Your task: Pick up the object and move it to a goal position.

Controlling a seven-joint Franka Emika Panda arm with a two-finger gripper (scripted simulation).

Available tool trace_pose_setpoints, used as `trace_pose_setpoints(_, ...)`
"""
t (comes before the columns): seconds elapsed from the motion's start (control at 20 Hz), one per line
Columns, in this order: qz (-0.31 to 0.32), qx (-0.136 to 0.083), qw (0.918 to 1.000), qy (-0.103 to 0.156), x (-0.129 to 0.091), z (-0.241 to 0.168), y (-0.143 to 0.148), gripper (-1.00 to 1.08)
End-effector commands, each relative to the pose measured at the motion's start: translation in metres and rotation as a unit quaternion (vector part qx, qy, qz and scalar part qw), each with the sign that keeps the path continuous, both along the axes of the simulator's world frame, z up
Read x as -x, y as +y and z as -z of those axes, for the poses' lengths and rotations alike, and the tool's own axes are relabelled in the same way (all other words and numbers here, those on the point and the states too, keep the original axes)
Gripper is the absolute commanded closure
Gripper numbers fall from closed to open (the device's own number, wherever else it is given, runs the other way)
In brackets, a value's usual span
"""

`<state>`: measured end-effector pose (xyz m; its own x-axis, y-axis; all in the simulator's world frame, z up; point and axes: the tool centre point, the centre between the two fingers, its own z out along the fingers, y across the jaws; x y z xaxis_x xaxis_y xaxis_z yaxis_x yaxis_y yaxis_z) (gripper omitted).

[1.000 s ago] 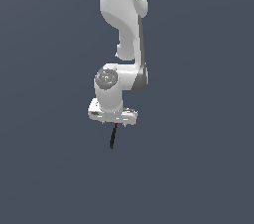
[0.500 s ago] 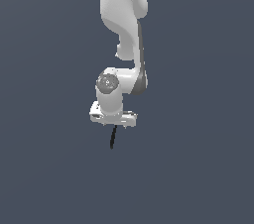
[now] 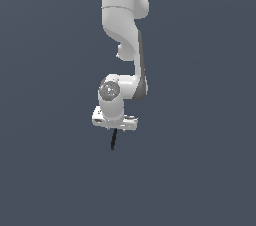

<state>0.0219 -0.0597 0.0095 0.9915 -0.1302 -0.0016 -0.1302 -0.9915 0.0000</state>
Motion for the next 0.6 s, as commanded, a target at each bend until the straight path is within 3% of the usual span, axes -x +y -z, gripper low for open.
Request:
trace_pose_setpoints(0.0, 0.0, 0.0, 1.0, -0.001, -0.0009, 0.0016, -0.0001, 1.08)
trace_pose_setpoints(0.55, 0.0, 0.0, 1.0, -0.001, -0.0006, -0.001, 0.0007, 1.08)
